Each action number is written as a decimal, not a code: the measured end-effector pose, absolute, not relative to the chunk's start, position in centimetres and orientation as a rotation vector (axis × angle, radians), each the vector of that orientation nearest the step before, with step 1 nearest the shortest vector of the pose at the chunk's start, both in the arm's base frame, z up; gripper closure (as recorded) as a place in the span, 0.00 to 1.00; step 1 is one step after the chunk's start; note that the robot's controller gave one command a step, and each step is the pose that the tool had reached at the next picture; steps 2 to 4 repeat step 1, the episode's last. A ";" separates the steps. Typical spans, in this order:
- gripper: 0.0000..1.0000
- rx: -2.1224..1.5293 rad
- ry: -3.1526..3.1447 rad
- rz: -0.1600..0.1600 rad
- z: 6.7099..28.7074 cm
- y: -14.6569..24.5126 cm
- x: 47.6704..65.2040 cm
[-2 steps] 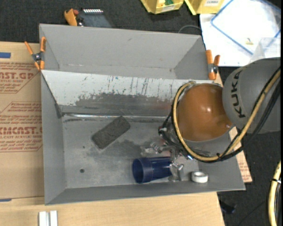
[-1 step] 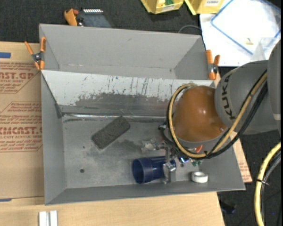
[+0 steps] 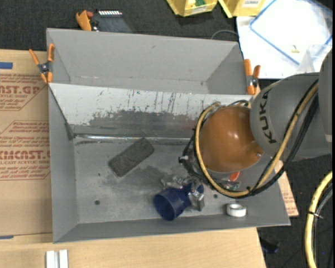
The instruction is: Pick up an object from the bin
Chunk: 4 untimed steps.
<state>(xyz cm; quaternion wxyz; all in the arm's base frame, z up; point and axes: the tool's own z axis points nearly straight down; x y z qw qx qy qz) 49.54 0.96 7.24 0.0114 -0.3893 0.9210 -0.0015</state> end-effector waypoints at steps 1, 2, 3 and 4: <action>1.00 -1.212 2.874 -0.004 7.2 1.0 49.5; 1.00 -1.212 2.874 -0.004 7.2 1.0 49.5; 1.00 -1.212 2.874 -0.004 7.2 1.0 49.5; 1.00 -1.212 2.874 -0.004 7.2 1.0 49.5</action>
Offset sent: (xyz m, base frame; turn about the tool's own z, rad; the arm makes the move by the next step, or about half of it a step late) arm 0.0002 -0.0001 0.1031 0.0010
